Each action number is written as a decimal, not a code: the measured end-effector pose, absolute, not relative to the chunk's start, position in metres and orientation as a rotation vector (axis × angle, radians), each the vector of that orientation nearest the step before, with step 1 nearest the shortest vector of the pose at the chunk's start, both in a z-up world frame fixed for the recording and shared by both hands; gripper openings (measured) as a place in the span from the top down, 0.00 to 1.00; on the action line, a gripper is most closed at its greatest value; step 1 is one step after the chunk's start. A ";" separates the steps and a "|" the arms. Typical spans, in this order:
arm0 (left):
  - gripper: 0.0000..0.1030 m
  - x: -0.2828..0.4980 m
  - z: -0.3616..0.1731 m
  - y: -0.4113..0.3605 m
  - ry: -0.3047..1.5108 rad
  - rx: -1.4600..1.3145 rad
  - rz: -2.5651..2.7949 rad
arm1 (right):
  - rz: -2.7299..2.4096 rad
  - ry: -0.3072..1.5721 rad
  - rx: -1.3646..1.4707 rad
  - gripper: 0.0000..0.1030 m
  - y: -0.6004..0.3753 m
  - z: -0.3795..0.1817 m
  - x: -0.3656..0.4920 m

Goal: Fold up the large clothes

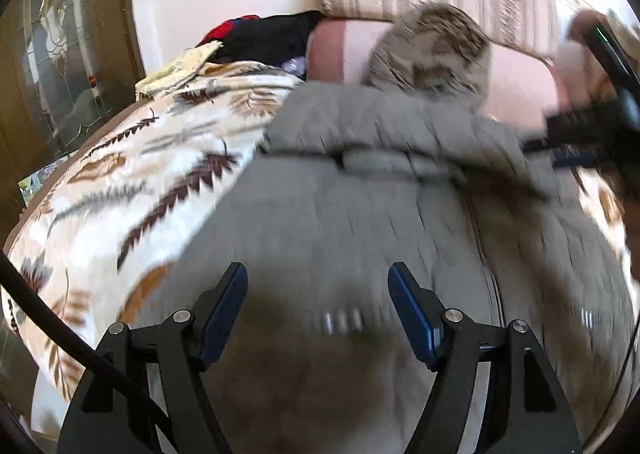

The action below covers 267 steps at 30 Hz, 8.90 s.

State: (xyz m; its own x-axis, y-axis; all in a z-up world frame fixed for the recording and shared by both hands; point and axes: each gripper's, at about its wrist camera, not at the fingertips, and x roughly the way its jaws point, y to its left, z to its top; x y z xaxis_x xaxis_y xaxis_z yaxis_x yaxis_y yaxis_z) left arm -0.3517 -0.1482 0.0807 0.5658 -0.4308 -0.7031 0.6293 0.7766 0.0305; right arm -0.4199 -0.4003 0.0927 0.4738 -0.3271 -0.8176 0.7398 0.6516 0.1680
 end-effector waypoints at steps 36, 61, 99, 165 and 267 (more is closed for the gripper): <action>0.22 -0.236 0.040 -0.279 0.849 0.331 -0.627 | -0.894 0.584 0.556 0.45 -0.610 0.241 -0.303; 0.21 -0.235 0.038 -0.281 0.849 0.316 -0.613 | -0.932 0.593 0.447 0.95 -0.642 0.172 -0.305; 0.21 -0.226 0.080 -0.278 0.708 0.180 -0.757 | -0.617 0.625 0.425 0.68 -0.489 0.119 -0.337; 0.18 -0.333 0.084 -0.188 0.766 0.328 -0.748 | -0.609 0.772 0.483 0.55 -0.325 0.073 -0.522; 0.31 -0.297 0.031 0.056 1.060 -0.317 -0.585 | -0.638 0.374 1.056 0.51 -0.274 -0.018 -0.750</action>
State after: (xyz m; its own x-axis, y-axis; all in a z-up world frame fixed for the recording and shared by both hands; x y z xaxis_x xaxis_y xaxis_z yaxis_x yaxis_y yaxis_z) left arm -0.2970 0.0555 0.0314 0.3581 -0.5912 -0.7226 0.2965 0.8059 -0.5124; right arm -0.7504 -0.2735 -0.0182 0.7624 -0.3033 -0.5716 0.6469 0.3386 0.6832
